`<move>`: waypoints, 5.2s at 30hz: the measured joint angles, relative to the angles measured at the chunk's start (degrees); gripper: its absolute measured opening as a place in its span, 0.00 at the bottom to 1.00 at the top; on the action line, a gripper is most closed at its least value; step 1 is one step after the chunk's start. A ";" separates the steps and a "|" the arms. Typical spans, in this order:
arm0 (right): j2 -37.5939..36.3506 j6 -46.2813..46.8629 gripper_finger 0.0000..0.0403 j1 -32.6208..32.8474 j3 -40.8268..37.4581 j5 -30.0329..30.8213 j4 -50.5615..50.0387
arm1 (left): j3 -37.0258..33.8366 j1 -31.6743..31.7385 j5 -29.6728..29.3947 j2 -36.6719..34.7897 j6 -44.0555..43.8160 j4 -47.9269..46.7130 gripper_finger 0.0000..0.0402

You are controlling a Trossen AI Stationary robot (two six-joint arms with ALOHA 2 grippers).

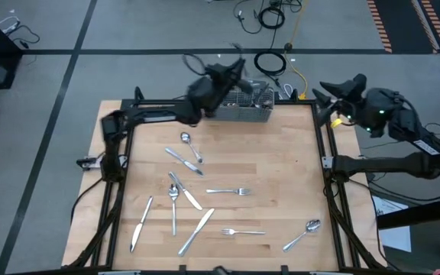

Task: Sort silverware
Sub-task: Put the silver spoon into the silverware organizer

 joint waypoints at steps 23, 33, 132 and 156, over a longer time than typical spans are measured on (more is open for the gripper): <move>-6.65 2.81 0.33 0.00 0.00 -1.61 -2.08 | 20.39 -4.84 -5.80 27.41 4.05 2.48 0.03; -6.65 3.84 0.33 0.00 0.00 -5.07 -2.08 | 20.30 -4.79 -7.22 29.66 7.61 2.66 0.03; 44.37 52.43 0.60 65.64 -27.63 -38.72 11.46 | 21.40 -15.95 21.60 -32.65 8.77 -76.98 0.26; 46.46 69.05 0.37 74.20 -30.10 -32.61 6.19 | 21.40 -15.95 21.62 -32.56 8.73 -83.94 0.26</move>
